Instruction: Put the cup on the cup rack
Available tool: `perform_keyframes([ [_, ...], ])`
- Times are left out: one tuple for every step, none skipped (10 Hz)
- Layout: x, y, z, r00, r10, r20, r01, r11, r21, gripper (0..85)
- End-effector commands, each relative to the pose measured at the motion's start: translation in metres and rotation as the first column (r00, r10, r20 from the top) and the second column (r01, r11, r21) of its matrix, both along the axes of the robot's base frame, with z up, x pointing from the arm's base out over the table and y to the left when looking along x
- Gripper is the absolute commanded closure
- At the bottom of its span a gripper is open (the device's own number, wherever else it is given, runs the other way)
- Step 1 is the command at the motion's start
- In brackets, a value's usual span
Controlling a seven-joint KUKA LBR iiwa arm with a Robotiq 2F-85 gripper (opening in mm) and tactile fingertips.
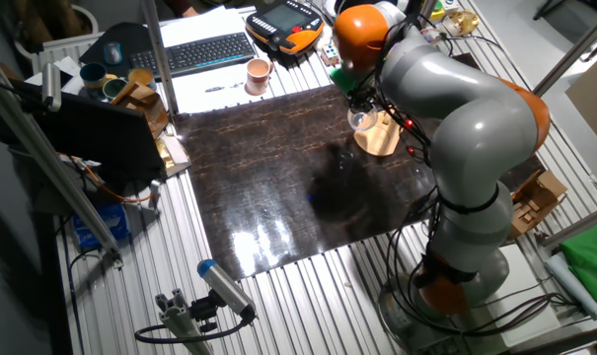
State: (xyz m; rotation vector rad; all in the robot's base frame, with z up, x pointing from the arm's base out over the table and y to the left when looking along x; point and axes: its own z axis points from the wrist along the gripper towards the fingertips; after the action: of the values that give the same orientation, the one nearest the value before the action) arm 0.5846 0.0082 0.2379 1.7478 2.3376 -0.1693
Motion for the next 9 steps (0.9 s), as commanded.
perform_keyframes([
  [-0.0018, 0.000, 0.002, 1.000, -0.011, 0.003, 0.011, 1.000, 0.001, 84.0],
  [-0.0033, -0.001, 0.003, 1.000, -0.024, 0.006, 0.024, 1.000, 0.000, 84.0],
  [-0.0049, -0.002, 0.003, 0.999, -0.032, 0.011, 0.032, 0.999, 0.002, 84.0],
  [-0.0063, -0.002, 0.002, 0.999, -0.042, 0.017, 0.042, 0.999, 0.002, 84.0],
  [-0.0081, -0.003, 0.000, 0.998, -0.055, 0.022, 0.055, 0.999, 0.004, 84.0],
  [-0.0101, -0.004, 0.000, 0.998, -0.061, 0.027, 0.061, 0.998, 0.005, 84.0],
  [-0.0120, -0.005, 0.000, 0.997, -0.071, 0.032, 0.071, 0.997, 0.007, 84.0],
  [-0.0151, -0.006, 0.000, 0.997, -0.075, 0.038, 0.074, 0.997, 0.011, 84.0],
  [-0.0183, -0.006, 0.000, 0.996, -0.078, 0.045, 0.077, 0.997, 0.010, 84.0],
])
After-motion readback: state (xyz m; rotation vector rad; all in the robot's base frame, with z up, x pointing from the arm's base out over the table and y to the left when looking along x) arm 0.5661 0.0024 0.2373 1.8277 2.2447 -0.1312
